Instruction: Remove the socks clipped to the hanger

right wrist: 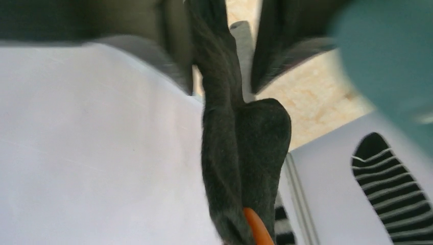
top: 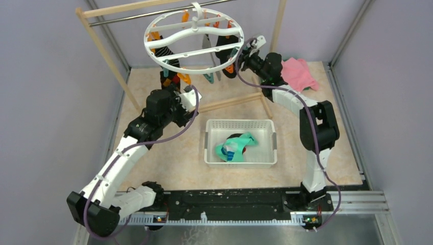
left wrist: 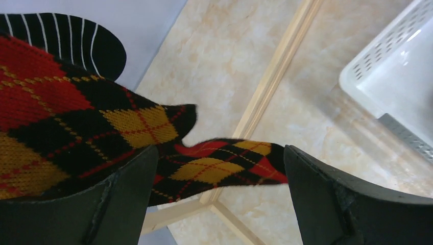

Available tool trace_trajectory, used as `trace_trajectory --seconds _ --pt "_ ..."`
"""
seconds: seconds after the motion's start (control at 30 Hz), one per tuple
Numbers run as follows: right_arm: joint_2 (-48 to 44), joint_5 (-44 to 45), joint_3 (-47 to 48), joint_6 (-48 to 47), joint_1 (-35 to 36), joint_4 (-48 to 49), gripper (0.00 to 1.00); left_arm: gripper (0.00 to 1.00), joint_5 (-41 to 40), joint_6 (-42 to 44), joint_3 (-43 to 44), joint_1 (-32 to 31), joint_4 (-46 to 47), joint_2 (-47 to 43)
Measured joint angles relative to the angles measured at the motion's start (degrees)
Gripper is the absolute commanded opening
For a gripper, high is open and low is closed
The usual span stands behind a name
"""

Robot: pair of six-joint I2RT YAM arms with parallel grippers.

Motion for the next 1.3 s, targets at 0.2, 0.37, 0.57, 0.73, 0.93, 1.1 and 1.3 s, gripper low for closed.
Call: trace_trajectory --seconds 0.2,0.37,0.57,0.73,0.93,1.1,1.3 --pt "-2.4 -3.6 -2.6 2.0 0.0 4.4 0.00 0.99 2.6 -0.7 0.5 3.6 -0.1 1.2" --pt "-10.3 -4.0 -10.6 3.5 0.2 6.7 0.00 0.99 4.3 -2.8 2.3 3.6 -1.3 1.2" --pt "-21.0 -3.3 -21.7 5.5 1.5 11.1 0.00 0.99 6.3 -6.0 3.4 3.6 -4.1 -0.3" --pt "-28.9 -2.2 -30.5 7.0 4.0 12.6 0.00 0.99 13.2 -6.2 3.4 3.6 -9.2 -5.3" --pt "-36.8 -0.8 -35.1 8.0 8.5 10.1 0.00 0.99 23.1 -6.3 6.5 3.6 -16.2 -8.8" --pt "-42.9 1.1 -35.5 8.0 14.6 5.6 0.00 0.99 31.1 -8.4 9.5 3.6 -18.7 -9.1" --pt "-46.2 4.1 -35.3 8.1 21.9 -0.4 0.00 0.99 38.2 -11.5 12.5 3.6 -20.7 -7.4"
